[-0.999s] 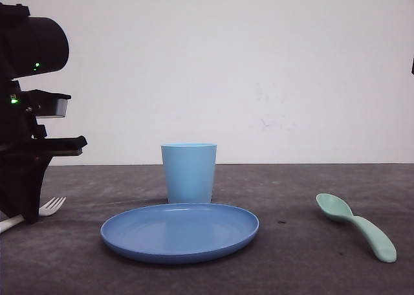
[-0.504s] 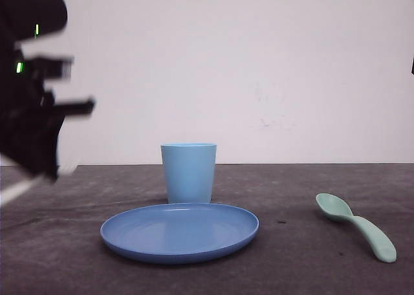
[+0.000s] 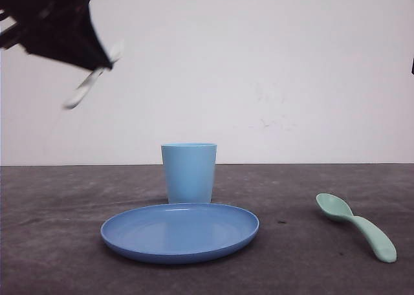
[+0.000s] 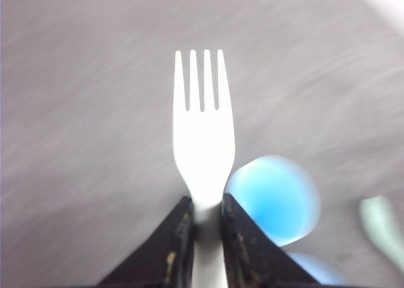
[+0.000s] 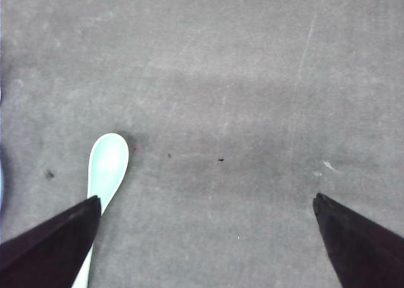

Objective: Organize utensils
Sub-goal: 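Lift the white fork with the left gripper toward the blue cup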

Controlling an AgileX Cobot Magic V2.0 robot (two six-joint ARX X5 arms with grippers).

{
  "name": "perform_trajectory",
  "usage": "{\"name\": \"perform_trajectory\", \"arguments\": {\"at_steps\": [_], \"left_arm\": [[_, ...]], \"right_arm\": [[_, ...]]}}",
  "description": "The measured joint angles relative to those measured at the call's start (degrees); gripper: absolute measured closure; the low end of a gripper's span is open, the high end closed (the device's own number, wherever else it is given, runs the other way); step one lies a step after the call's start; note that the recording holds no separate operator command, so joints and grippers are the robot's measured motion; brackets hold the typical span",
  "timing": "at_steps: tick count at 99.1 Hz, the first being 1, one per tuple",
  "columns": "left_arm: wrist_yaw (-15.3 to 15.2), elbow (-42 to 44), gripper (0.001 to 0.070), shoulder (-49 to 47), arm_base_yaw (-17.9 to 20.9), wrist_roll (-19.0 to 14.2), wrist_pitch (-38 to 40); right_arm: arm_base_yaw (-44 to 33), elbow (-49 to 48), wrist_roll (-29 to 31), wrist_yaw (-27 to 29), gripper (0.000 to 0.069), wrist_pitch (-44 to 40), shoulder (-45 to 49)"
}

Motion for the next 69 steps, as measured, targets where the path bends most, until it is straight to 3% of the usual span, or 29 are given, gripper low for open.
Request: {"name": "perform_trajectory", "arguments": {"at_steps": [10,33,69], "left_arm": [[3.17,0.00,0.0670,0.00,-0.31,0.00,3.91],[3.39,0.00,0.0670,1.92,-2.54,0.00,14.01],[3.41,0.00,0.0670,16.39,-6.54,0.02,33.46]], "right_arm": [[0.00,-0.02,0.00,0.02,0.0012,-0.02,0.00],[0.00,0.00,0.00,0.02,0.0012,-0.04,0.00],[0.00,0.00,0.00,0.00,0.0012,-0.07,0.00]]}}
